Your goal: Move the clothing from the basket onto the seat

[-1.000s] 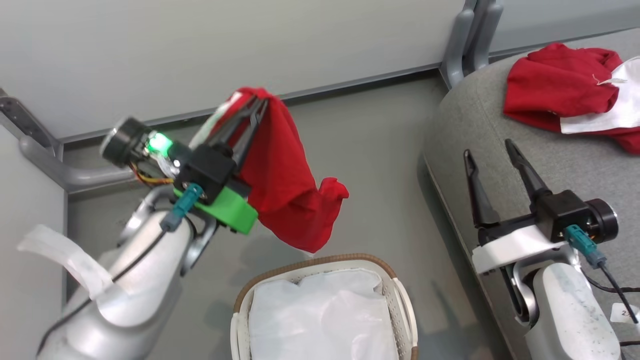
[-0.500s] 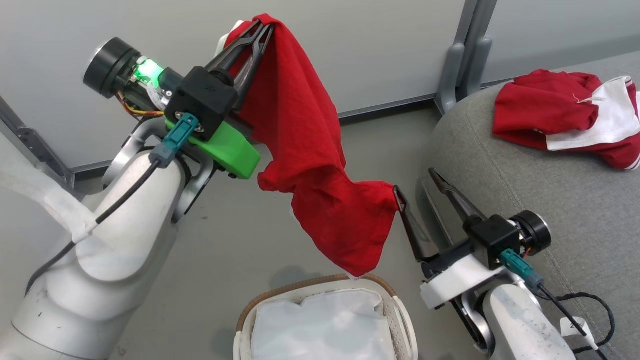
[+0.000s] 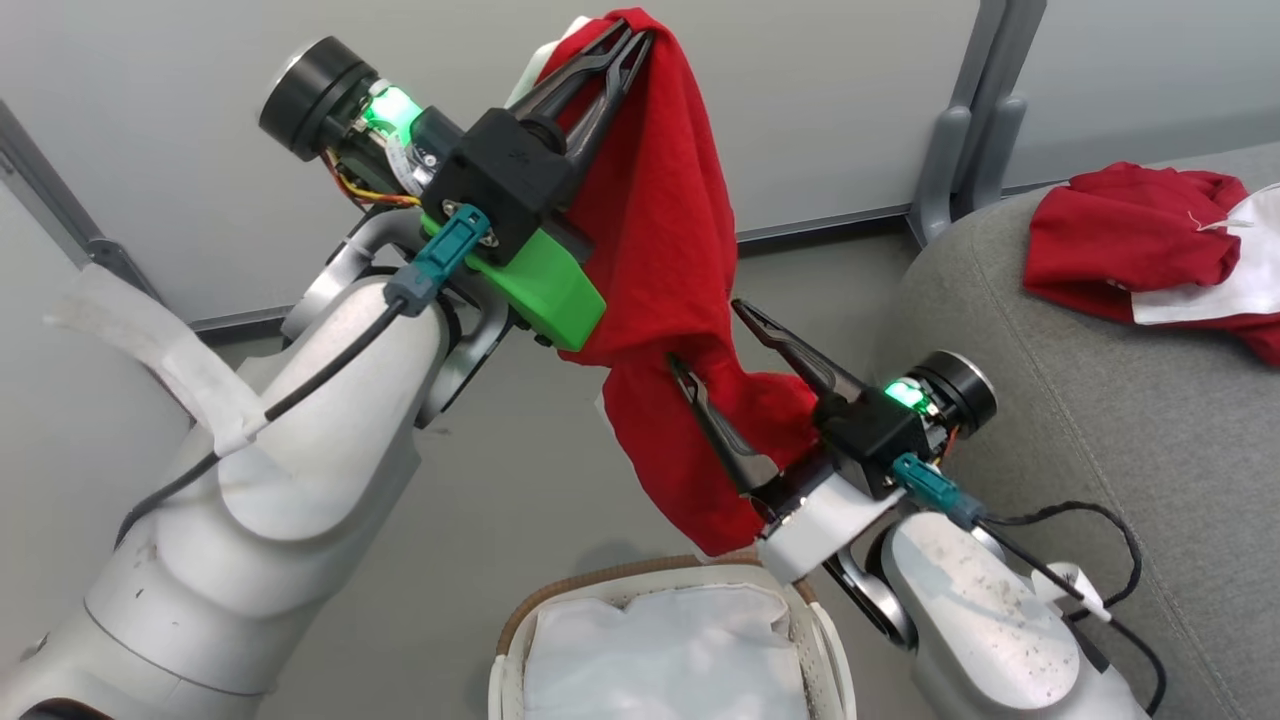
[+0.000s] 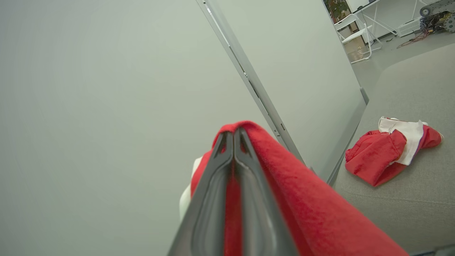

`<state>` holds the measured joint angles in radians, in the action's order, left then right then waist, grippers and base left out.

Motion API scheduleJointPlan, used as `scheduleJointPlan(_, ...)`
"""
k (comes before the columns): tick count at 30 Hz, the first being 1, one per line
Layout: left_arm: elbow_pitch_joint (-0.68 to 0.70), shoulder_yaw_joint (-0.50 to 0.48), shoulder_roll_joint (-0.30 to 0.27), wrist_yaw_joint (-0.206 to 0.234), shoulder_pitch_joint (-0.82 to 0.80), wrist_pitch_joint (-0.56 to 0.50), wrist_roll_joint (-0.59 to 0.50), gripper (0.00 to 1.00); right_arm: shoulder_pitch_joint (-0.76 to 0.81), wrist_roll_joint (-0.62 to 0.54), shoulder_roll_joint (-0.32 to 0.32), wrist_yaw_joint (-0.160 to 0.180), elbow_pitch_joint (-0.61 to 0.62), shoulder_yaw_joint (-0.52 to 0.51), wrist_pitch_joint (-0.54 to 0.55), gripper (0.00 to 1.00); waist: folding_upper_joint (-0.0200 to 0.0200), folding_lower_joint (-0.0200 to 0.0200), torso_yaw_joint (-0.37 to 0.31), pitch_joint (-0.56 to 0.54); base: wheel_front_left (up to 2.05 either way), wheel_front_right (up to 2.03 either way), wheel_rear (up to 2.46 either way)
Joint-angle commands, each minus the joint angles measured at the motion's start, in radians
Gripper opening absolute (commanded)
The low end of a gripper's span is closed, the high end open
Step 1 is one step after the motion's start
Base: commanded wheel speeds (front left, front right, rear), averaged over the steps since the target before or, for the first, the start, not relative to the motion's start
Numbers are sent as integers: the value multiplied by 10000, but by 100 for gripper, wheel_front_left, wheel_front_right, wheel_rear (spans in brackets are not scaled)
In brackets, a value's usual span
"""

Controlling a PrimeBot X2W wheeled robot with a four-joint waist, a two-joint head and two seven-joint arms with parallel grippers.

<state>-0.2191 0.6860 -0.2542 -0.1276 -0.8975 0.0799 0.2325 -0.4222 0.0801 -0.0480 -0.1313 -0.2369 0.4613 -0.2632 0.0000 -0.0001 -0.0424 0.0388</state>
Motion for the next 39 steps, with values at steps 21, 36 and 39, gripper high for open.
scheduleJointPlan(21,171,39,206,521,1526,631,1123,79,-1606,-272,-41,12,-1922,-874,-21,0,0,1,444,269,0,0,0)
scheduleJointPlan(36,-1309,-15,754,838,4174,1827,1795,100,-1588,-620,-39,11,-1618,-1730,-23,0,0,1,238,429,0,0,0)
scheduleJointPlan(39,-1557,-162,931,806,4562,1851,1867,100,-1542,-665,-39,11,-1529,-1868,-23,0,0,1,181,437,0,0,0)
